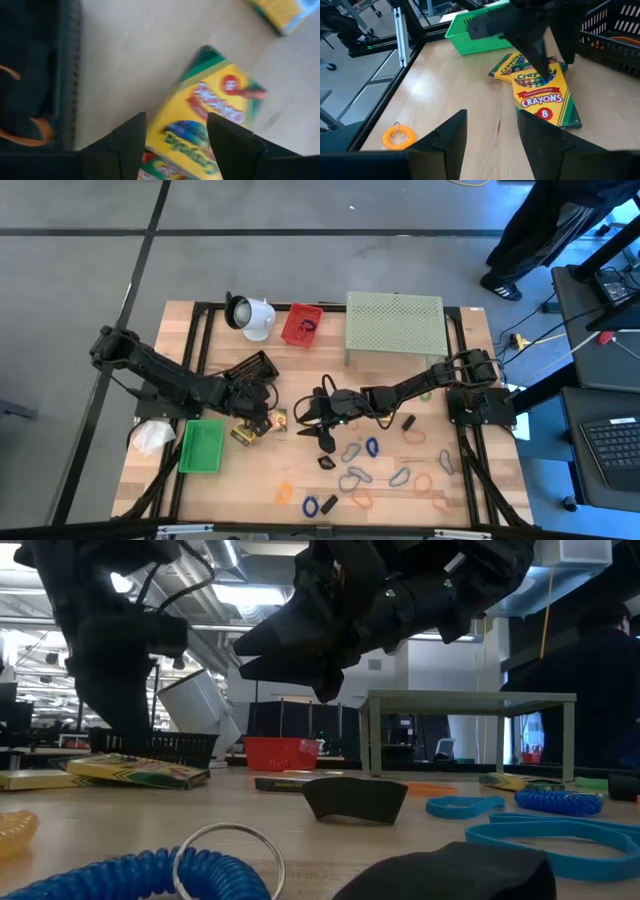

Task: Pick & Place Office Desk Supplies
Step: Put the crayons box into the green bin

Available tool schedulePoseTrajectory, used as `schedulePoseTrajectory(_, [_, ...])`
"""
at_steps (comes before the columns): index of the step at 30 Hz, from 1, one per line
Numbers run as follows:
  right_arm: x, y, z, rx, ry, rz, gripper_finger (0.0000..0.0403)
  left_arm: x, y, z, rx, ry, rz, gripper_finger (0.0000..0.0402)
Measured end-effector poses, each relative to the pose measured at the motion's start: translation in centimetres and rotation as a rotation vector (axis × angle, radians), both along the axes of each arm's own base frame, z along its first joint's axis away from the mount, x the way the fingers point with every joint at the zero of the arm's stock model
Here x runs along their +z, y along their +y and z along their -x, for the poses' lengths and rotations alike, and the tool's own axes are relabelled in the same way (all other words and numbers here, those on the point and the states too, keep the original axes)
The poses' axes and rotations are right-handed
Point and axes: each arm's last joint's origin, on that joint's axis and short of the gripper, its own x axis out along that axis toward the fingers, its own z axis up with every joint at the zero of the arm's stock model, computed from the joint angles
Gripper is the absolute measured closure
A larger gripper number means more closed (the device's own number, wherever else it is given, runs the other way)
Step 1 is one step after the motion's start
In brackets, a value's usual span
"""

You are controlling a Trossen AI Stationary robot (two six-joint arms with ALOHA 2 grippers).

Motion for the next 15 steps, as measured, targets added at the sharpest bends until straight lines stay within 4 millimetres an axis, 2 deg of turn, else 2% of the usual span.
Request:
schedulePoseTrajectory(8, [-0.1,0.0,0.0,-0.001,0.009,0.001,0.0225,1.5,-1.0,1.0,0.09,0.018,0.229,0.0187])
schedulePoseTrajectory(15, [-0.3,0.3,0.2,0.006,0.029,0.001,0.0225,1.9,-2.0,2.9,0.247,0.012,0.148,0.0194])
